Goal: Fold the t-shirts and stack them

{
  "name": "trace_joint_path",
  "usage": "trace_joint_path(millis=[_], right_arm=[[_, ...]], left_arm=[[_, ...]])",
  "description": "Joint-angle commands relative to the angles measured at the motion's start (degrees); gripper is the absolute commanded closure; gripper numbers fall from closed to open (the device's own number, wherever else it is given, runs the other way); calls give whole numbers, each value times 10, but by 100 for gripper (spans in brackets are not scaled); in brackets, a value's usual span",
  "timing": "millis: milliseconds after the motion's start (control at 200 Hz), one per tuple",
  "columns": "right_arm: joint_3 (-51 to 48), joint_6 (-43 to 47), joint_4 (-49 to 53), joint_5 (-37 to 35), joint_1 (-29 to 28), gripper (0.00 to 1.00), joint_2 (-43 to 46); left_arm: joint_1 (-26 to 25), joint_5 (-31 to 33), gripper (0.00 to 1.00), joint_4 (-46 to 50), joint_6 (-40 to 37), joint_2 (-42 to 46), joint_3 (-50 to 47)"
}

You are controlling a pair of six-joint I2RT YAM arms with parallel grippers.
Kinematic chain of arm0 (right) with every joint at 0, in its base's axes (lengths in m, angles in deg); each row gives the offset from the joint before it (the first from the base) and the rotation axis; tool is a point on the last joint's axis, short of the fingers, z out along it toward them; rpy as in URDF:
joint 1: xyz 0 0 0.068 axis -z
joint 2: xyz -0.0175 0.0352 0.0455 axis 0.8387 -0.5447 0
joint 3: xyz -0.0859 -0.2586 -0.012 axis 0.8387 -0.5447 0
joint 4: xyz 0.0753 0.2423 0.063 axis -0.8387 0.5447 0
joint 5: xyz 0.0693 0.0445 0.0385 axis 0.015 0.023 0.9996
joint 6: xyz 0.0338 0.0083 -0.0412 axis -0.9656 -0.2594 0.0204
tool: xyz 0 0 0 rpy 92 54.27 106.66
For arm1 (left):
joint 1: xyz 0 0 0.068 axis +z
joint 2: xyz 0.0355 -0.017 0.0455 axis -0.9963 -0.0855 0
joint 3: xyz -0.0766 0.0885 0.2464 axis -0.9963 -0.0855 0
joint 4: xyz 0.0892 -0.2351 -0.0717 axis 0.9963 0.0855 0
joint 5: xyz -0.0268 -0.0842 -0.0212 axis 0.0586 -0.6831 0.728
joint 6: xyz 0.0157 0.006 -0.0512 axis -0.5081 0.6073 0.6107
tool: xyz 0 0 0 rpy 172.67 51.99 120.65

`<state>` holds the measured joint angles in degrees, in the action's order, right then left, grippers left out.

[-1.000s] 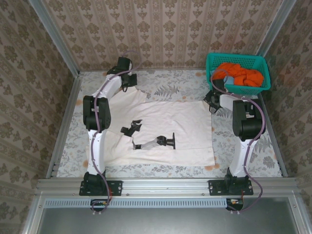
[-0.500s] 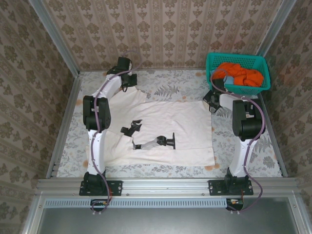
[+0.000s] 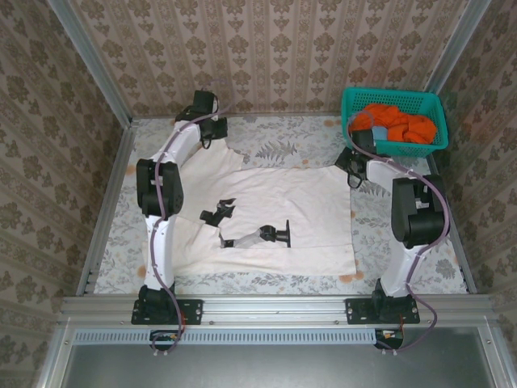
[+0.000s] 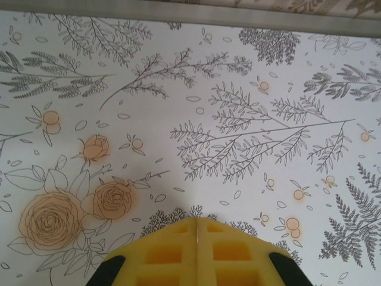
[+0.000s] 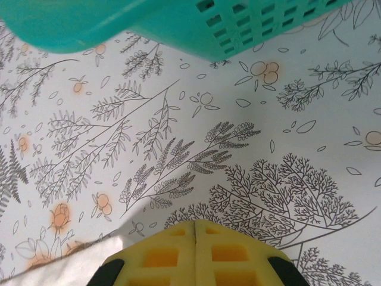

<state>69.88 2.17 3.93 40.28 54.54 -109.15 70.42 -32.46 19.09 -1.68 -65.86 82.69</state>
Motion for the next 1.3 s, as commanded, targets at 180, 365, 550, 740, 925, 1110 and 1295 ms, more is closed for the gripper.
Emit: trace_joint_path(millis=[180,365,550,740,925,1110,1295], right_arm=[[-2,83,-19,45,4,100,33],[5,100,5,99,4,100,44],[-25,97,12,133,5,100,84],[-76,90,-2,230,8,100,128],[-152,95,-18,234,17,100,201],[-193,118,-4,237,42,100,244],[-201,148,7,239,62,100,252]], left_arm=[[15,-14,100,11,-31,68,-4],[36,-35,100,31,-65,130,-80],[40,-35,100,56,-103,176,-133],[35,-51,100,71,-97,222,-189],[33,-38,100,53,-62,305,-302],[35,2,100,12,-18,402,-436],[54,28,100,-13,49,484,-536]])
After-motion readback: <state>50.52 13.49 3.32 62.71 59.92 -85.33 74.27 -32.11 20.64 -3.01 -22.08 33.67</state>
